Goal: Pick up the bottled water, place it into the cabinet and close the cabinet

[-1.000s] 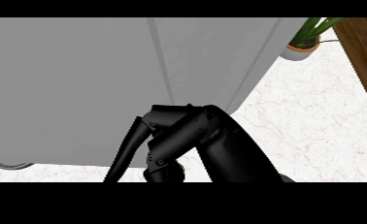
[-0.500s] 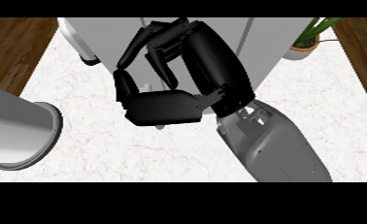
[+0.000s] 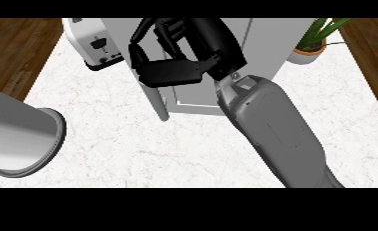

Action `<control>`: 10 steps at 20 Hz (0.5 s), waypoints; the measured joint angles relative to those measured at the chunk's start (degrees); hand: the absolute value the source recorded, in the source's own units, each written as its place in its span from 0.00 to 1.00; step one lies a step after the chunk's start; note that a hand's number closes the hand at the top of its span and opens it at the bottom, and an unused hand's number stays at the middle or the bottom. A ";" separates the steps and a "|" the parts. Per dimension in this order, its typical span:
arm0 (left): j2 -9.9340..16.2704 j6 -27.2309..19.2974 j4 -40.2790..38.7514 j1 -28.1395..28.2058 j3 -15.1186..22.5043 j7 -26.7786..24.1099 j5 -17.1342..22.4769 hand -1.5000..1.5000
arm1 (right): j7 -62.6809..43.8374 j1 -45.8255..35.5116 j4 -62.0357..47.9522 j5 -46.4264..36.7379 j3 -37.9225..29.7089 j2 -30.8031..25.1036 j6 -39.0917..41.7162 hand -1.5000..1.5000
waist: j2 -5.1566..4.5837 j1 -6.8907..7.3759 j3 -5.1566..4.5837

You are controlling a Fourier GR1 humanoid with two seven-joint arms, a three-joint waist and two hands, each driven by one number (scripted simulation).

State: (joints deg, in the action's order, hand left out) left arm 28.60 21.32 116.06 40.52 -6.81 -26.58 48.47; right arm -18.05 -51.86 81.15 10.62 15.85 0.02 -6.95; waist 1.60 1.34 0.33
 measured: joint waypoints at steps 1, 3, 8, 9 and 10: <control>0.02 -0.02 -0.28 -0.54 -0.08 0.25 0.10 1.00 | 1.23 -0.02 -0.76 0.03 -0.07 -0.01 0.58 1.00 | 0.19 0.04 -0.03; -0.19 0.12 -0.30 -0.80 -0.03 0.39 -0.25 1.00 | 2.83 -0.54 -2.26 -0.01 0.70 0.02 0.82 1.00 | 0.55 0.45 -0.18; -0.01 0.39 -0.10 -2.21 0.12 1.34 0.62 1.00 | 6.37 -1.50 -5.28 -0.18 1.03 -0.01 1.60 1.00 | 0.91 1.14 -0.60; 0.08 0.50 -0.10 -2.44 0.13 1.51 0.79 1.00 | 6.94 -1.62 -5.73 -0.20 1.05 0.00 1.54 1.00 | 0.96 1.25 -0.63; 0.31 0.83 -0.25 -2.51 -0.01 1.67 0.95 1.00 | 7.26 -1.77 -6.14 0.07 0.97 0.00 1.83 1.00 | 1.00 1.39 -0.69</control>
State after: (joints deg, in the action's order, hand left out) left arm 28.91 22.15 115.81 38.01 -6.82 -24.91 49.42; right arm -10.80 -53.63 75.01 10.69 16.82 0.02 -5.12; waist 2.59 2.72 -0.36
